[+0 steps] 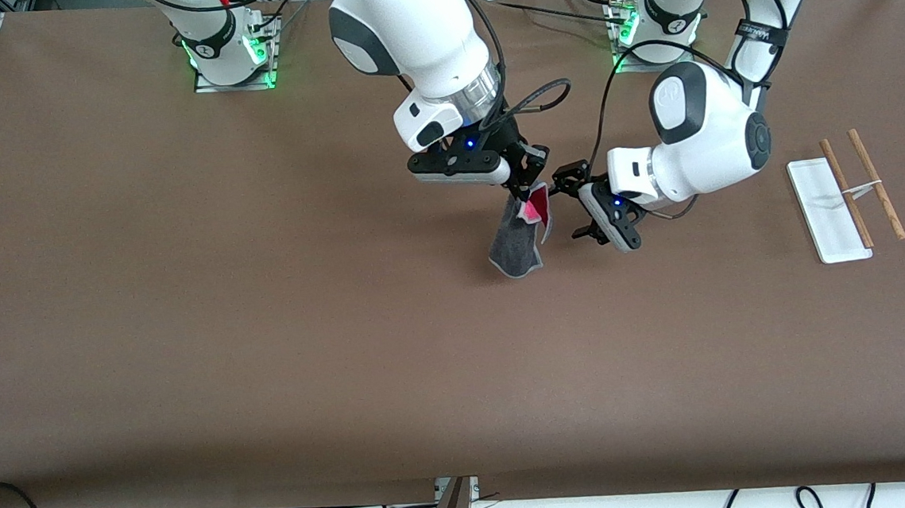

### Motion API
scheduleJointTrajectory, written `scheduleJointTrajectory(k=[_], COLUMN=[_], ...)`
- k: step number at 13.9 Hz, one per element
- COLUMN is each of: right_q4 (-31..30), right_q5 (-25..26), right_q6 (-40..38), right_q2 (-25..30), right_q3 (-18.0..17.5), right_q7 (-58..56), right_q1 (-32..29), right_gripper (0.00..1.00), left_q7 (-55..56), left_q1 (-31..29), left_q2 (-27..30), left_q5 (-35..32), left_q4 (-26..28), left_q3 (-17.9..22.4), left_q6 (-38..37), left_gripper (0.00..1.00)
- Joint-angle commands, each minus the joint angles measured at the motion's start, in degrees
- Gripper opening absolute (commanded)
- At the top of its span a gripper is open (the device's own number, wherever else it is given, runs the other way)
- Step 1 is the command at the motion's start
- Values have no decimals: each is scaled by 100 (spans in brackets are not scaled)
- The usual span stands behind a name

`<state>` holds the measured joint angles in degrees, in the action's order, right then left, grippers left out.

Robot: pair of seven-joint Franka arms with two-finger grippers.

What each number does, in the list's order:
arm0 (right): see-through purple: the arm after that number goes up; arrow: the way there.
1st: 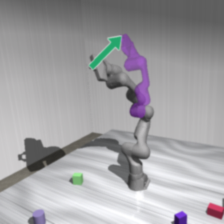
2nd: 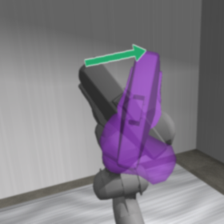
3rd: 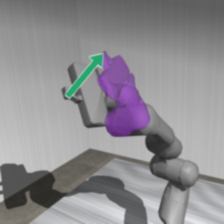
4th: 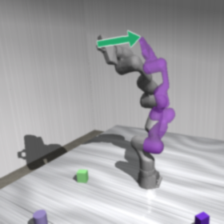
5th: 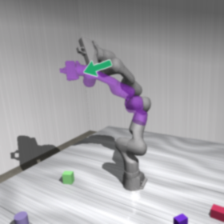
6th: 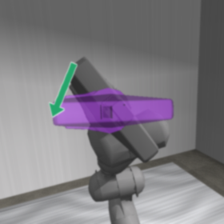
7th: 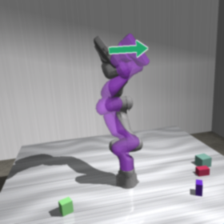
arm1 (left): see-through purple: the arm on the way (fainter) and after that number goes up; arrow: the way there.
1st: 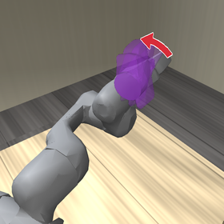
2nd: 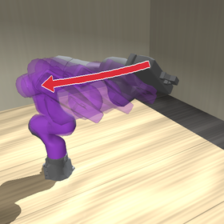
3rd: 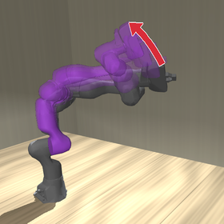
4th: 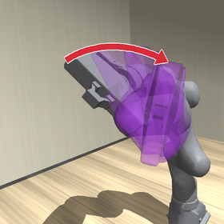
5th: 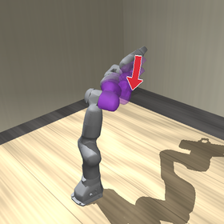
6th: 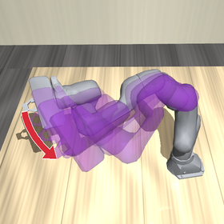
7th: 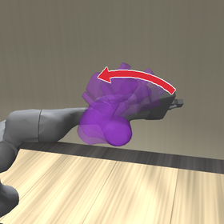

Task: Pass towel and hang on rack
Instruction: 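Hold the towel up while the left gripper reaches toward it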

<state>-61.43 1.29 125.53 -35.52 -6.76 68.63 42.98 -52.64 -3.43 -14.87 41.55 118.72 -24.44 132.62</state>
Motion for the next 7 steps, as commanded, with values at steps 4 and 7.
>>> scheduleJointTrajectory(k=[4,7], right_q4=[0,0], right_q5=[-50,-50], right_q6=[129,130], right_q2=[2,2], right_q3=[17,17], right_q7=[36,62], right_q1=[17,17], right_gripper=[0,0], left_q7=[-290,-264], left_q1=[-166,-211], left_q2=[564,687], left_q5=[354,598], left_q4=[143,143], left_q3=[-271,-667], left_q6=[-341,-308], left_gripper=[100,100])
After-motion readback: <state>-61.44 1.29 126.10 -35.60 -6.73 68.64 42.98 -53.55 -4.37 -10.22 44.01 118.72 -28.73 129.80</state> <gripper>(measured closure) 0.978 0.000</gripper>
